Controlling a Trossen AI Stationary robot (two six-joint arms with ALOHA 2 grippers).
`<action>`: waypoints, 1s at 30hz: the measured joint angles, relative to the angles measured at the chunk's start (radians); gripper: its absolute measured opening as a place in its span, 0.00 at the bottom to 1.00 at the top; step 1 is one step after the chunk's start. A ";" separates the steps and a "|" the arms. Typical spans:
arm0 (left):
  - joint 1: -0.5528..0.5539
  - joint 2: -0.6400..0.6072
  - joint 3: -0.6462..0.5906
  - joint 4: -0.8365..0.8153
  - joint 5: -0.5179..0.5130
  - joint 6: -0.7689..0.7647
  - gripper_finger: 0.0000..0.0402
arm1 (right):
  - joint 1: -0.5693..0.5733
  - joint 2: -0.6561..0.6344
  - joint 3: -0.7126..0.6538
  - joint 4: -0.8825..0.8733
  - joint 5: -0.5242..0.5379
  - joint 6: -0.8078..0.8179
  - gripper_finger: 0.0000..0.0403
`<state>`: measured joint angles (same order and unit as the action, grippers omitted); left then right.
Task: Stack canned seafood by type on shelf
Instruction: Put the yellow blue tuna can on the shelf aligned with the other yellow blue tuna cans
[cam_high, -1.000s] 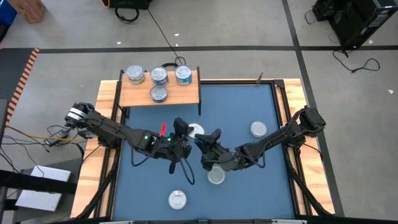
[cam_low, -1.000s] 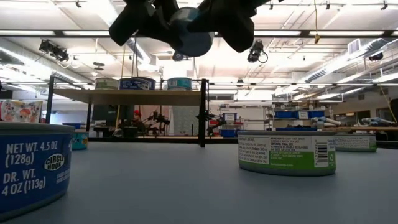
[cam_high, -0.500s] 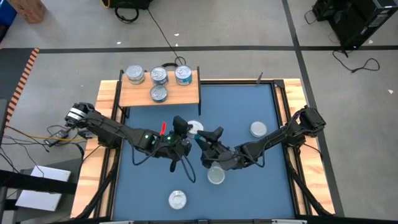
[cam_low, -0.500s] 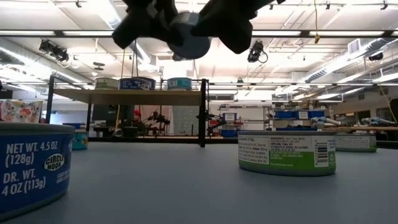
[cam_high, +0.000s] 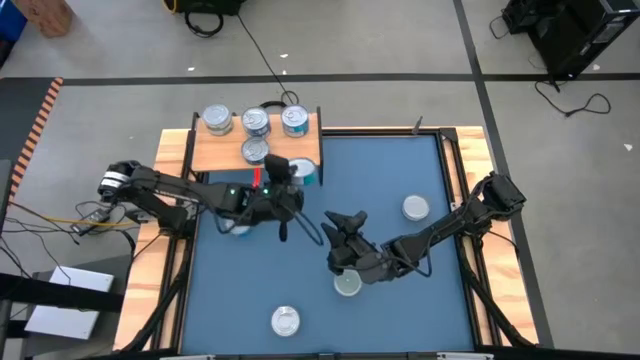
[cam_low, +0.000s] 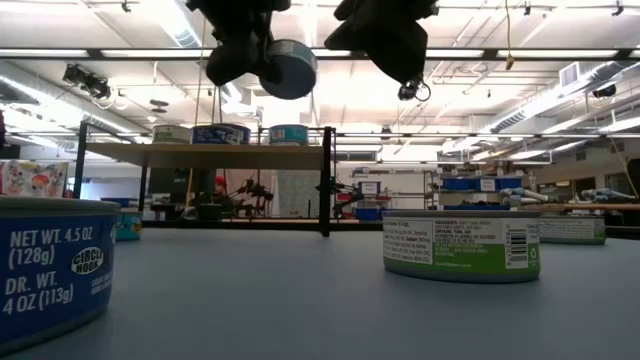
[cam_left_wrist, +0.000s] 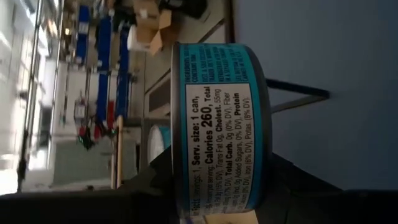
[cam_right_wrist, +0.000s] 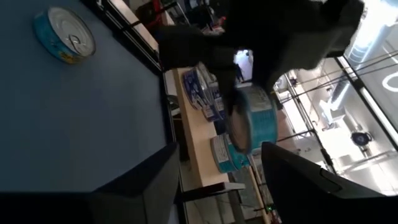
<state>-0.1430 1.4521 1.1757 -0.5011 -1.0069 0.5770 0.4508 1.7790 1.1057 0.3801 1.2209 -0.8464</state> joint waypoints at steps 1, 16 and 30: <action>0.018 -0.005 0.000 0.001 0.005 -0.003 0.35 | 0.000 0.000 0.000 0.000 0.000 -0.002 0.58; 0.325 0.037 0.000 0.057 0.259 0.016 0.35 | -0.001 0.001 0.000 -0.001 0.015 -0.026 0.56; 0.393 0.078 0.000 0.055 0.376 0.017 0.35 | -0.001 0.001 0.000 0.000 0.018 -0.029 0.54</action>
<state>0.2499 1.5298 1.1759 -0.4461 -0.6304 0.5935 0.4496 1.7802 1.1053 0.3805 1.2393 -0.8753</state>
